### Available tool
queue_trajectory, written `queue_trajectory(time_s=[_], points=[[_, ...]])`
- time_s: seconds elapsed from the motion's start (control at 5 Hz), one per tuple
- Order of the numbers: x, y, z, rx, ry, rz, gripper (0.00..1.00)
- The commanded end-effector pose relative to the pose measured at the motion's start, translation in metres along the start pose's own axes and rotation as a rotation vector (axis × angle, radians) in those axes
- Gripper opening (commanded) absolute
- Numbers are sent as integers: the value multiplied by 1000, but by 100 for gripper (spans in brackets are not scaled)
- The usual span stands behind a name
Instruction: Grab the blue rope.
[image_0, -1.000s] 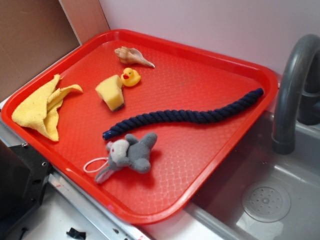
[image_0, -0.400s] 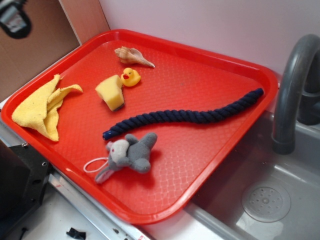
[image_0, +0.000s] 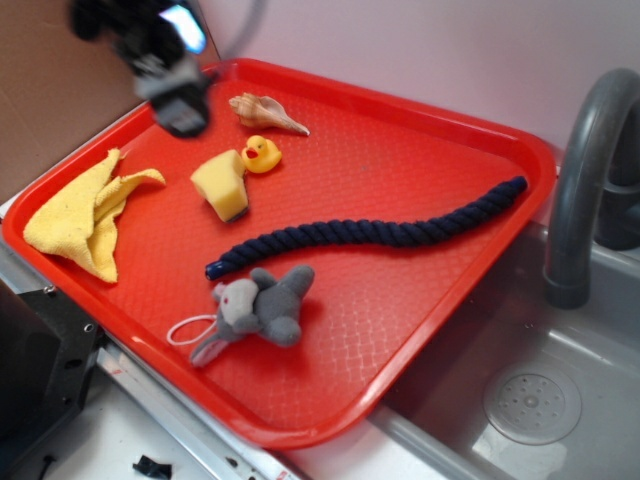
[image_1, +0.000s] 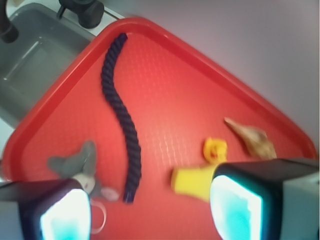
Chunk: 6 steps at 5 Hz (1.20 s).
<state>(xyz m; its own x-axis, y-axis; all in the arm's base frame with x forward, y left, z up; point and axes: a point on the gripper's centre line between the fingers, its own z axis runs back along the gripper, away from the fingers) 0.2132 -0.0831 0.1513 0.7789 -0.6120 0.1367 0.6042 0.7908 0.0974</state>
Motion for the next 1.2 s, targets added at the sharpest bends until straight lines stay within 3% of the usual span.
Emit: queue_trajectory(time_s=[0.0, 0.2, 0.6, 0.8, 1.0], points=[[55, -27, -58, -64, -34, -185, 100], [63, -32, -97, -101, 22, -241, 100], [66, -39, -132, -137, 76, -311, 100], [68, -43, -134, -143, 81, -360, 0], [67, -45, -136, -139, 100, -349, 0]])
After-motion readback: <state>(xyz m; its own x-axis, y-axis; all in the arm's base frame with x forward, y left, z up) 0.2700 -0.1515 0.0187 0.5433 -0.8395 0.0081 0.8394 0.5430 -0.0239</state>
